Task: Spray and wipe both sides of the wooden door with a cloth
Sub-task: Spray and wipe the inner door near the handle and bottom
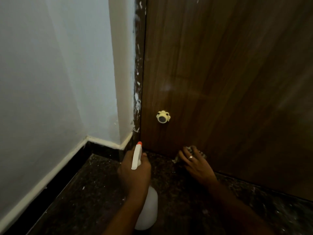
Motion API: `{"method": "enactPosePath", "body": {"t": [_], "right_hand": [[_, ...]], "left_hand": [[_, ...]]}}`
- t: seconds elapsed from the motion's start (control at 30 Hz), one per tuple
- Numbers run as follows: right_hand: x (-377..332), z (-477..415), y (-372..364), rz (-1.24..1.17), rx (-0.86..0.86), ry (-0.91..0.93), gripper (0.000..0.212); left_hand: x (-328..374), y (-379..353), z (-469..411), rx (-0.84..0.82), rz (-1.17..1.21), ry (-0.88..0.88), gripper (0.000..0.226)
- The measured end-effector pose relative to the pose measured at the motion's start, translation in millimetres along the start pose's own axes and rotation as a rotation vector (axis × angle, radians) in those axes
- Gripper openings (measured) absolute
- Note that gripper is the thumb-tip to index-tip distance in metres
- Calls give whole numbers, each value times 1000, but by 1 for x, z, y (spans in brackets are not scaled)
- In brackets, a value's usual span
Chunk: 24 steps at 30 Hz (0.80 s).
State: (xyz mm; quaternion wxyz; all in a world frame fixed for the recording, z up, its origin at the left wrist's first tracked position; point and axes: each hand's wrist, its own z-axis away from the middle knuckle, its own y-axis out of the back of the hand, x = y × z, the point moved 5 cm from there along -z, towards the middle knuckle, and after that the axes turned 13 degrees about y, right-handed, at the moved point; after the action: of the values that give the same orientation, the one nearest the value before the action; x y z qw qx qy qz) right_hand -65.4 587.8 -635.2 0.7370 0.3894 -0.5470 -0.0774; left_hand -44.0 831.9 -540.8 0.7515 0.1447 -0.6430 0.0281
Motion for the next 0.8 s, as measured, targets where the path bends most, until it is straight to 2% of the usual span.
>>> {"method": "enactPosePath", "body": {"t": [0.13, 0.27, 0.33, 0.37, 0.47, 0.57, 0.8], "right_hand": [[30, 62, 11, -108, -18, -116, 28], [67, 75, 57, -452, 85, -377, 39], [88, 65, 93, -638, 165, -543, 58], [98, 60, 112, -705, 221, -625, 60], [132, 41, 163, -890, 409, -800, 54], [173, 24, 212, -971, 520, -845, 50], [272, 12, 333, -1198, 547, -912, 48]], "left_hand": [[21, -3, 26, -11, -6, -12, 10], [53, -4, 43, -32, 32, -32, 17], [73, -3, 44, -15, 56, -73, 11], [86, -2, 44, -5, 69, -103, 10], [133, 1, 38, 15, 99, -185, 6], [191, 7, 35, 9, 94, -236, 8], [335, 38, 43, -65, 81, -173, 12]]}}
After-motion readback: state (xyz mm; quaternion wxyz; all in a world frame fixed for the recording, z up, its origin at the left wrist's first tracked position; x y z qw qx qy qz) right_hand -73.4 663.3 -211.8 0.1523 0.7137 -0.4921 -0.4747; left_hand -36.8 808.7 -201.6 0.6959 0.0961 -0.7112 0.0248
